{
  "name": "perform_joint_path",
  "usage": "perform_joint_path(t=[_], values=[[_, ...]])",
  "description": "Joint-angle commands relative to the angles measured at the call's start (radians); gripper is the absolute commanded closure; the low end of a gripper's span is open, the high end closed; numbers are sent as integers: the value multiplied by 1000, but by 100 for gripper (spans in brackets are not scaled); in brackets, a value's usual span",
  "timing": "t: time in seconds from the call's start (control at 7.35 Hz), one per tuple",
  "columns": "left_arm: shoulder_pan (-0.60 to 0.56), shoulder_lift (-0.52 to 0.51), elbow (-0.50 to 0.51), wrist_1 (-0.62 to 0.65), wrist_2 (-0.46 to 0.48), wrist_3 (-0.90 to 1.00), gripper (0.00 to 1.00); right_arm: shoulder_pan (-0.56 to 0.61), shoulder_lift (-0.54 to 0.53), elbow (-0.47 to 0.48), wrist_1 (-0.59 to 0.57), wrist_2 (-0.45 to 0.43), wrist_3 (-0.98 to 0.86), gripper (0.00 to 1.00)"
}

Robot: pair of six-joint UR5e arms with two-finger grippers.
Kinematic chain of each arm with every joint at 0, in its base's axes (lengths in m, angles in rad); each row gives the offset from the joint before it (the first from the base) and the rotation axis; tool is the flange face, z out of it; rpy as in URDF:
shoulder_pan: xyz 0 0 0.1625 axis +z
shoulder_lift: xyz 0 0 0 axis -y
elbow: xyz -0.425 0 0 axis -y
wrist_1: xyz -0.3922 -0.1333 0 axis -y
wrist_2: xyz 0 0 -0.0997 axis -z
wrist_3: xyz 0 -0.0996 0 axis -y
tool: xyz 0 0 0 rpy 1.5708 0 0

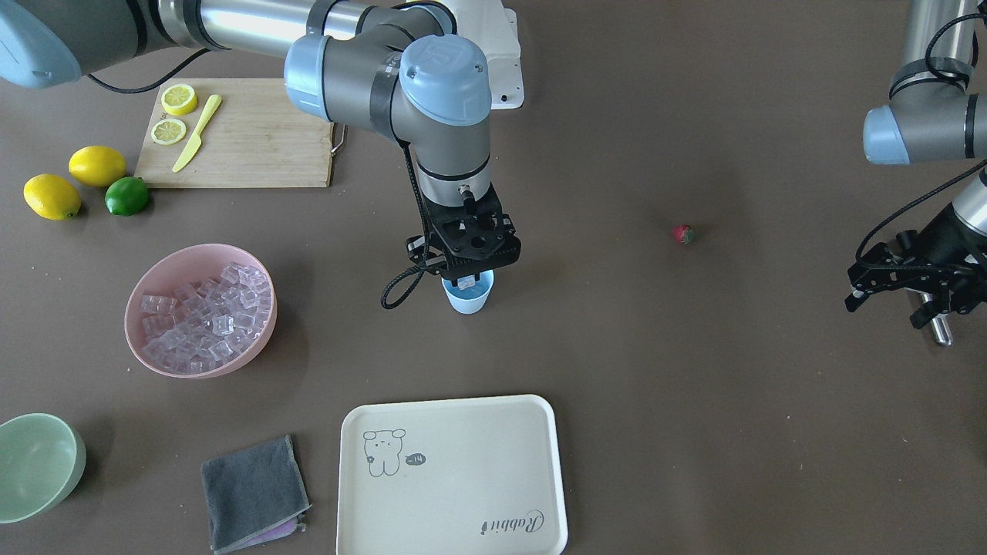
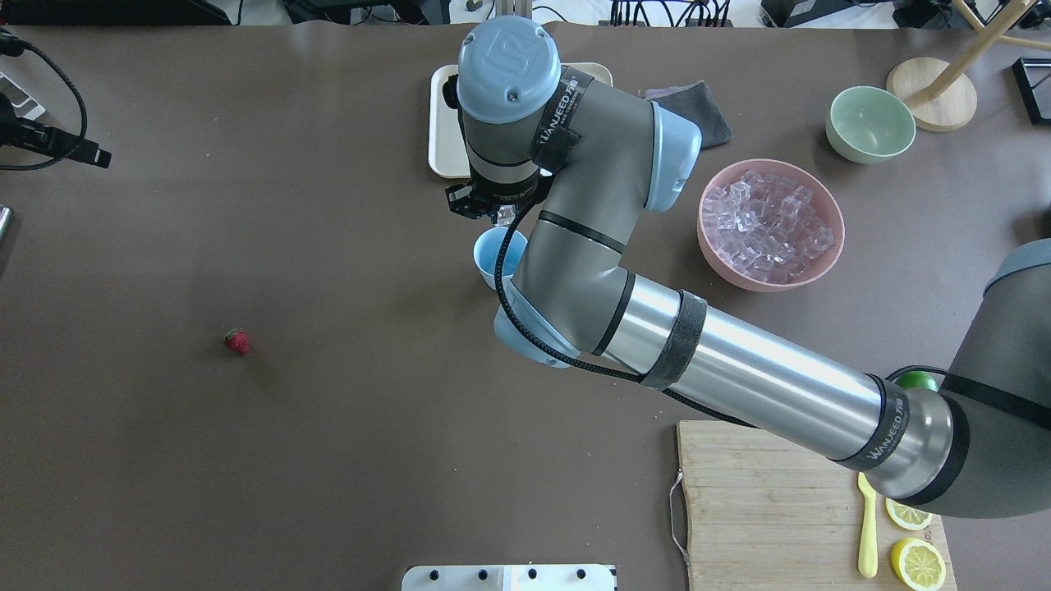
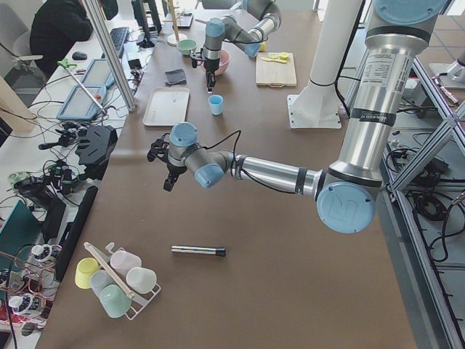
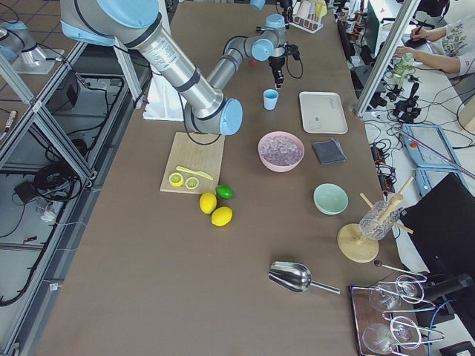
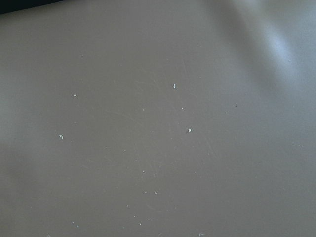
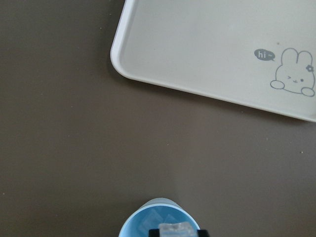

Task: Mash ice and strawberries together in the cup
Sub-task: 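Carry the ice cube with the right gripper over the blue cup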

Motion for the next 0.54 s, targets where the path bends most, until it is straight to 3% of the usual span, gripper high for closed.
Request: perform_joint_path(t=[0.0,0.14,0.27,0.41], values=[[0,1,0,0,0,3,2,-18,-9,6,8,-3,3,100],[0,0,-1,0,0,0,2,-24,-12,6,14,-6,5,100],[0,-2,-19,2,0,-4,2,-53,-16,4,14,-73,20,73],[-1,3,-29,2,0,-18,2,-61,-18,4,16,-98,21,60]])
